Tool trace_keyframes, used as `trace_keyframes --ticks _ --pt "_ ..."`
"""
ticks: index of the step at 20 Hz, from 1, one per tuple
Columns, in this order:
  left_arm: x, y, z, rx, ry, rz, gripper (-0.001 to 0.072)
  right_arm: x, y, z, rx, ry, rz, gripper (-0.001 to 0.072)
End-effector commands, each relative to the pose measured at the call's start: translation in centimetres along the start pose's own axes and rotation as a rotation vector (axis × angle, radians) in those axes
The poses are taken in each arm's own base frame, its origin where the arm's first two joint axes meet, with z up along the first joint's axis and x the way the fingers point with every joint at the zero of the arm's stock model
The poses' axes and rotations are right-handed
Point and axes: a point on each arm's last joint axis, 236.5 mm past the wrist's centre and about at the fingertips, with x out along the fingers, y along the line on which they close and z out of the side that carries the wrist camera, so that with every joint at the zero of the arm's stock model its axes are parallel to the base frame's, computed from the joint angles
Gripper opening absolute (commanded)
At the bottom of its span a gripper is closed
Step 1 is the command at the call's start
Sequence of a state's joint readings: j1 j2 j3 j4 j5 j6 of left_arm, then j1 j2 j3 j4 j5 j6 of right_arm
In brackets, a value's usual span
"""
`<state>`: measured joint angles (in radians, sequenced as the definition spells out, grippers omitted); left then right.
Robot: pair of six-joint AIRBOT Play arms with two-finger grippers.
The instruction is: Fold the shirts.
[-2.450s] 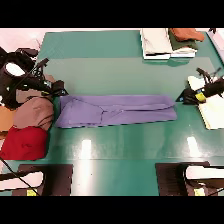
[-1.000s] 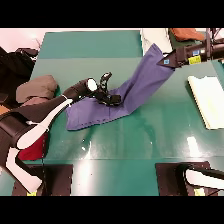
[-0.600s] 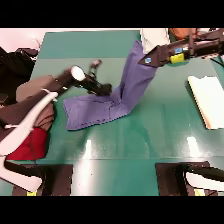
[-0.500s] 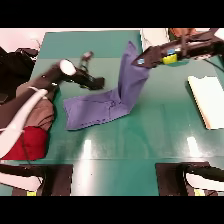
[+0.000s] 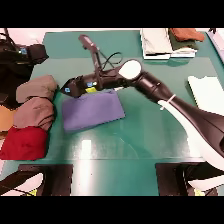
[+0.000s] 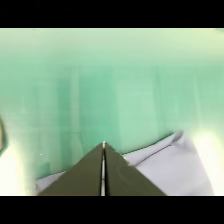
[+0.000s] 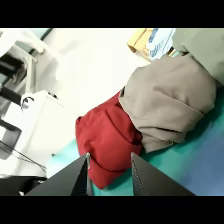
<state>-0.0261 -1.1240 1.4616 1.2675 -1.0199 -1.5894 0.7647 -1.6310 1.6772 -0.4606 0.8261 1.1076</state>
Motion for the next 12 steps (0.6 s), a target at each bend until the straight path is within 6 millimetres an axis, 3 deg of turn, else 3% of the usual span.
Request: trace_keyframes --ticks 1,4,7,8,9,11,12 --pt "-1.4 0.4 0.1 0.0 -0.007 0.013 0.0024 0.0 -2.5 -1.8 -0.084 0.074 -0.063 0.0303" --pt "-1.1 -1.0 -0.2 0.029 -0.001 -0.012 0.0024 -7.0 -9.9 -2.1 -0.023 0.071 -0.253 0.0303" --pt "-0.7 -3.6 -0.8 0.078 0.008 -0.06 0.0024 -15.3 -18.9 -6.9 0.189 0.141 -0.467 0.0325" --pt "-0.5 -4.3 -0.9 0.088 0.008 -0.073 0.0024 -17.5 -21.2 -9.0 0.272 0.17 -0.498 0.0461" --pt "-0.3 -5.0 -1.1 0.096 0.012 -0.085 0.0024 -19.2 -23.1 -10.7 0.351 0.187 -0.512 0.0568" --pt "0.2 -5.7 -1.5 0.104 0.023 -0.101 0.0024 -20.7 -25.7 -13.7 0.489 0.223 -0.502 0.0579" --pt "0.5 -6.1 -1.7 0.101 0.032 -0.112 0.0024 -20.2 -26.4 -14.6 0.555 0.226 -0.47 0.0578"
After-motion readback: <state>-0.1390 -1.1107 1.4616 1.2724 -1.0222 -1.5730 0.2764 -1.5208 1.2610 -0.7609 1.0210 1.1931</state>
